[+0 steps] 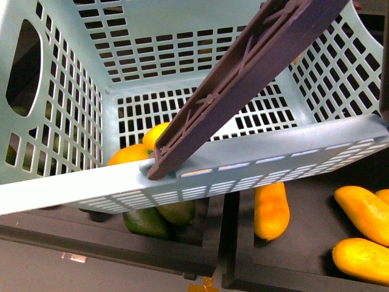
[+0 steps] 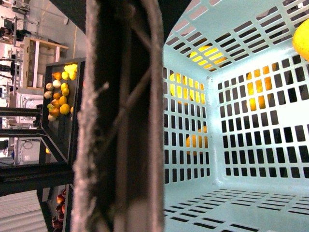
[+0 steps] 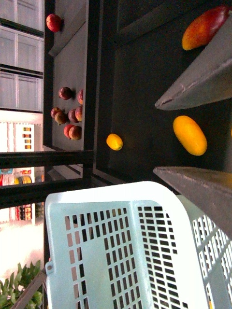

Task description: Pick lemon and mango into basket

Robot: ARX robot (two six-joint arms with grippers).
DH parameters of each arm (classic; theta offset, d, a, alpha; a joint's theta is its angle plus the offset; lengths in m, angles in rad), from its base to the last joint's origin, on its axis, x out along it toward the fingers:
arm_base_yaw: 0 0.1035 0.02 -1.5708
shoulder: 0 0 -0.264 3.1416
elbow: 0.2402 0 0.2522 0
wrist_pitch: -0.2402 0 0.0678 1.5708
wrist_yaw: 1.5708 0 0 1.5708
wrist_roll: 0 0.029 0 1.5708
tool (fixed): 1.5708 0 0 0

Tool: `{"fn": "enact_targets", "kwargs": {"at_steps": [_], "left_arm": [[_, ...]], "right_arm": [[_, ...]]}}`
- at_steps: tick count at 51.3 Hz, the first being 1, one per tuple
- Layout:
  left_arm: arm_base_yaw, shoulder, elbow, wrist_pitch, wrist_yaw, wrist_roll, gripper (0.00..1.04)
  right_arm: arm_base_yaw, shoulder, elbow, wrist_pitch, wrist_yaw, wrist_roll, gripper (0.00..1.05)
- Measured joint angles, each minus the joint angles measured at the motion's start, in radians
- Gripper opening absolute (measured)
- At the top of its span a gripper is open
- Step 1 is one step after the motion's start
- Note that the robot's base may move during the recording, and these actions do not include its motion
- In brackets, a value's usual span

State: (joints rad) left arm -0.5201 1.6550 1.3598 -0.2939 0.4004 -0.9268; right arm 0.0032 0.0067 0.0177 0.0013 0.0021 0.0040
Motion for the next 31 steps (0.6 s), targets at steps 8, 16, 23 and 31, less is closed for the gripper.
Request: {"fn": "enact_targets", "kwargs": {"at_steps": [8, 16, 23, 31], "left_arm": [[0.000, 0.000, 0.000, 0.000, 0.000, 0.000, 0.05], [-0.014, 0.000, 0.000, 0.000, 0.021, 0.001, 0.05], [-0.013, 0.000, 0.000, 0.000, 0.019, -0.016, 0.05], [-0.010, 0.000, 0.001, 0.000, 0.011, -0.004, 0.05]], "right_arm": [[0.000, 0.000, 0.000, 0.000, 0.000, 0.000, 0.75], [0.000, -0.001, 0.000, 0.000, 0.001, 0.000, 0.96], [0.000, -0.002, 0.000, -0.002, 0.001, 0.000, 0.96], [0.000, -0.003, 0.000, -0.002, 0.000, 0.000, 0.96]]}}
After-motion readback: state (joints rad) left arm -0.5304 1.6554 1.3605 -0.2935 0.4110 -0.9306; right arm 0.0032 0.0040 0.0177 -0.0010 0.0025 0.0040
